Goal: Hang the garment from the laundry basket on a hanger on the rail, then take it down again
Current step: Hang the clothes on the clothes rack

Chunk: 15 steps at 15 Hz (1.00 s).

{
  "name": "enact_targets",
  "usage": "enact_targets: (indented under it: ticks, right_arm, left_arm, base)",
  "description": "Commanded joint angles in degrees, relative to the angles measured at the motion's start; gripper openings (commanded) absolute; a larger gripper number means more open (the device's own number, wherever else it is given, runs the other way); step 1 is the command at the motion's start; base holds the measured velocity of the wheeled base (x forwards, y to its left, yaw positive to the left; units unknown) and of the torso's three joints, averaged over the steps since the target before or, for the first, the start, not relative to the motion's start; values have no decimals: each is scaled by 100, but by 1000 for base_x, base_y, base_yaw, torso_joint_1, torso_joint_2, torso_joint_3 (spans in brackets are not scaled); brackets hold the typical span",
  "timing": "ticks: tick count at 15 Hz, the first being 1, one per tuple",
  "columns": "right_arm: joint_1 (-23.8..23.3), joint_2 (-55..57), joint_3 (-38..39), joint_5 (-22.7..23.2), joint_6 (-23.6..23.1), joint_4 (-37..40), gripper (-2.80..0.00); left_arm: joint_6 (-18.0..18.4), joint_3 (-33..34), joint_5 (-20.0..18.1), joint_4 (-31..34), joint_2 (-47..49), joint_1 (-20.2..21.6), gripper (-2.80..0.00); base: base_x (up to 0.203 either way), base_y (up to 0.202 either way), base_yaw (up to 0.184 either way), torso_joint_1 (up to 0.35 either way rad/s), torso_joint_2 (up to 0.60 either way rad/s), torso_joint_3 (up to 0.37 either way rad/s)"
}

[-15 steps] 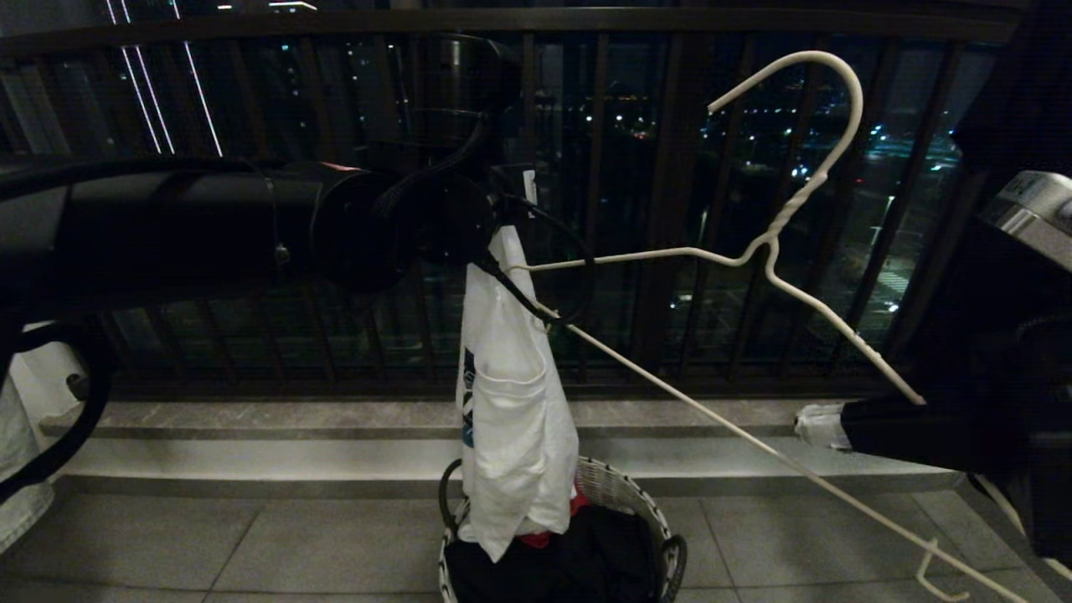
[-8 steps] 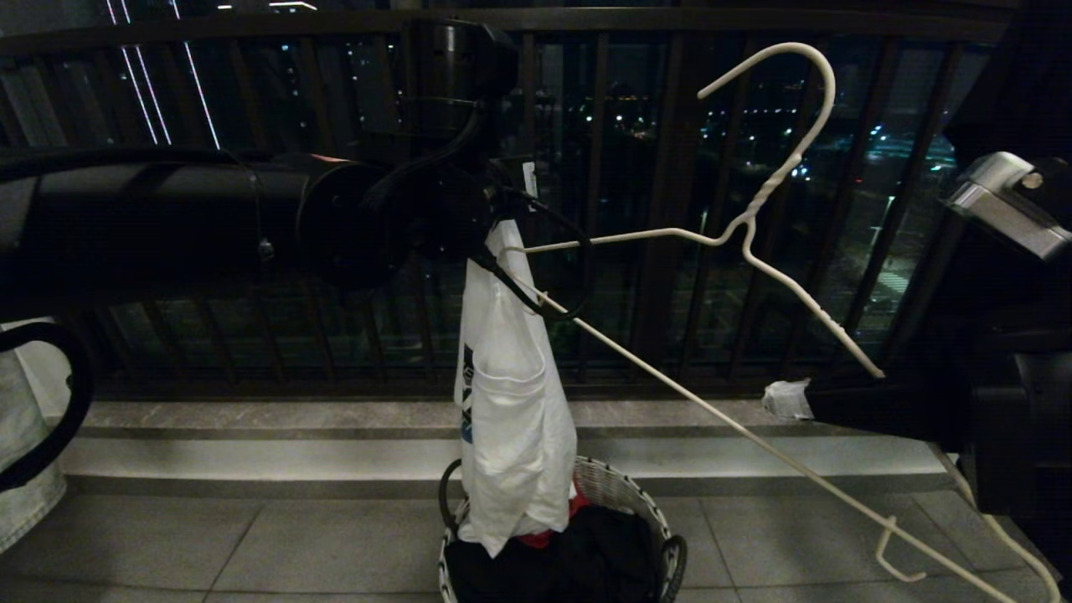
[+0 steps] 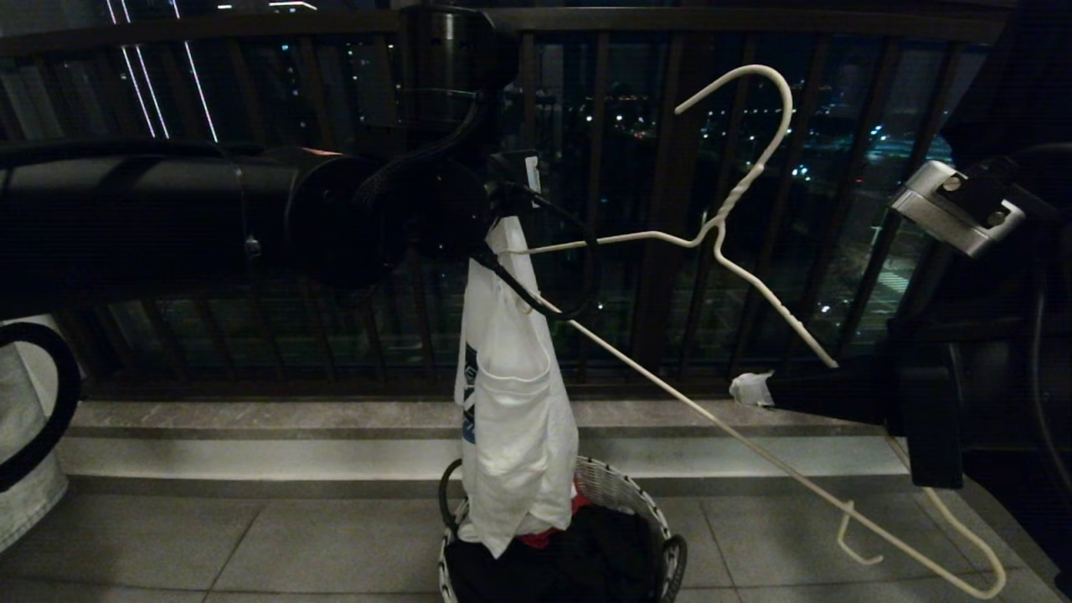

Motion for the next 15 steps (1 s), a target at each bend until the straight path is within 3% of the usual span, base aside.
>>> enact_targets:
  ticks: [1, 4, 7, 12, 15]
  right_arm:
    - [-21, 55, -15, -89, 2, 3, -280]
    - [-13, 121, -6, -105, 28, -72, -280]
    - [5, 117, 38, -97, 538, -548, -280]
    - [-21, 117, -6, -330, 555, -576, -280]
    - [-30, 117, -15, -501, 538, -577, -280]
  left_arm:
    - [-8, 23, 23, 3, -71, 0, -280]
    - [-15, 127, 23, 3, -168, -123, -280]
    - [-34, 160, 23, 3, -212, -337, -280]
    - [-34, 189, 39, 46, -298, -448, -280]
    - [-51, 107, 123, 658, -470, -440, -280]
  base:
    - [0, 0, 0, 0, 0, 0]
    - [0, 0, 0, 0, 0, 0]
    - [0, 0, 0, 0, 0, 0]
    - [0, 0, 0, 0, 0, 0]
    - [0, 0, 0, 0, 0, 0]
